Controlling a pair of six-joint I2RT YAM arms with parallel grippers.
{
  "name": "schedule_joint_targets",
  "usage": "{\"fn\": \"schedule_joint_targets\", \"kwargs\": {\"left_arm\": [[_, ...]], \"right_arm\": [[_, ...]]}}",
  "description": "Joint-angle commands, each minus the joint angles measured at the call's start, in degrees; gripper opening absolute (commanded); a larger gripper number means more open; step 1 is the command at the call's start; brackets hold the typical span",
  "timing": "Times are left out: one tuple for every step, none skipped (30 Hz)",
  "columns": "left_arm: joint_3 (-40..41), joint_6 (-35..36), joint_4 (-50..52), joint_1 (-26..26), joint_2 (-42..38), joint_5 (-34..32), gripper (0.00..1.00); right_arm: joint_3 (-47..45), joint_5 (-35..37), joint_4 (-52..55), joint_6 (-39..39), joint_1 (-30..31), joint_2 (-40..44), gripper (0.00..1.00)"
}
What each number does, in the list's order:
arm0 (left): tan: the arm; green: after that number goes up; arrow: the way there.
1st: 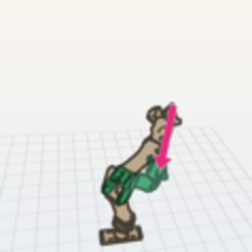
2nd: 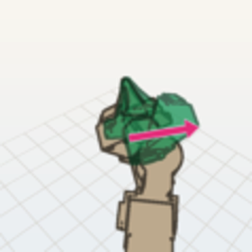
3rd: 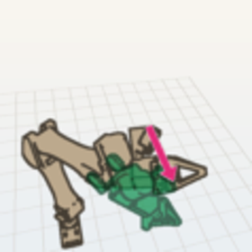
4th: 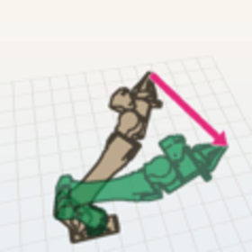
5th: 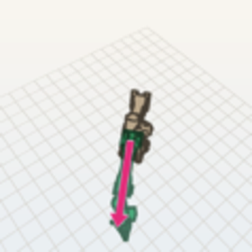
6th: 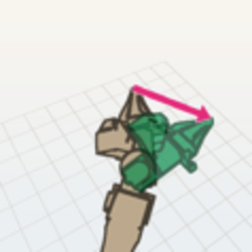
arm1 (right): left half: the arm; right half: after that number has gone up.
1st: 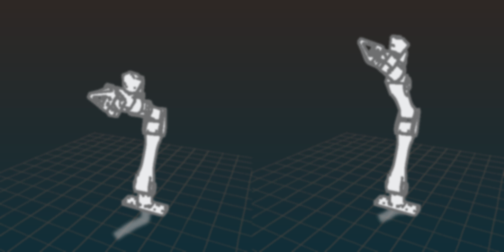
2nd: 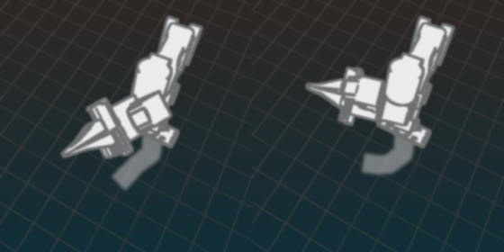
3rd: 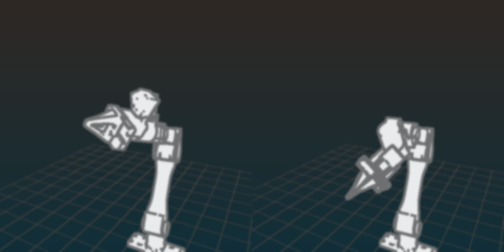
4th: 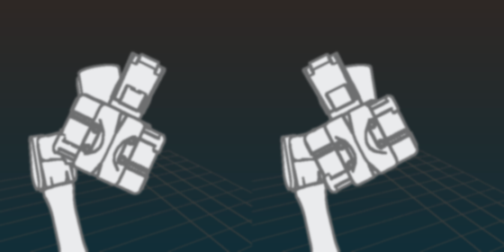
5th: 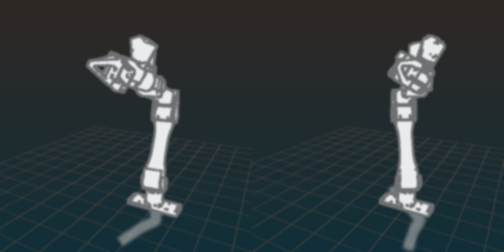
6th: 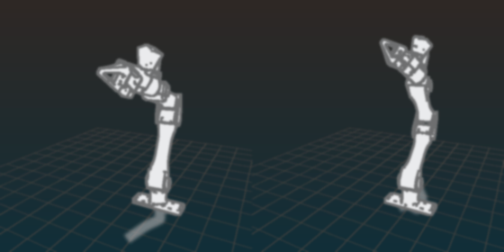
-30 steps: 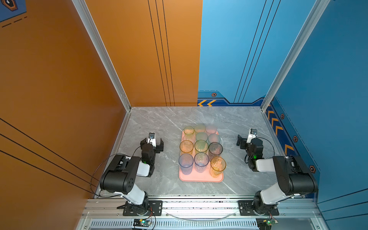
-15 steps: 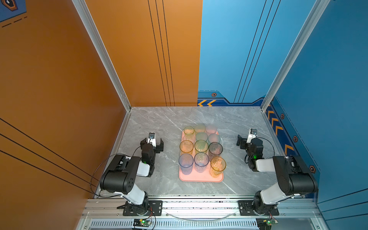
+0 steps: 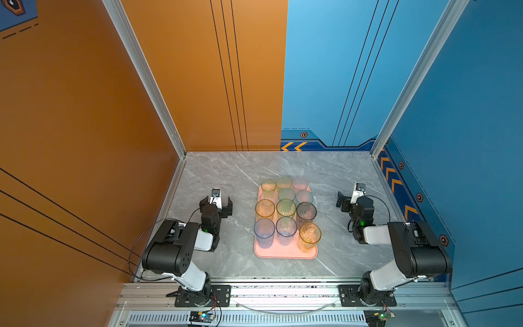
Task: Place the glasses into the tray
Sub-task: Reset both arms
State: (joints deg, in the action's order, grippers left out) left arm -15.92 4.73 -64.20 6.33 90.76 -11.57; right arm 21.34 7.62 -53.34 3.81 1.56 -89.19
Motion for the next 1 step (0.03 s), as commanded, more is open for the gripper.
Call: {"fn": "schedule_joint_targets", "kwargs": {"left_arm": [[-1.5, 0.1, 2.0, -0.4, -0.6, -0.1, 0.97]], "right_arm": [[-0.1, 0.6, 0.9, -0.4, 0.4, 0.5, 1.0]]}}
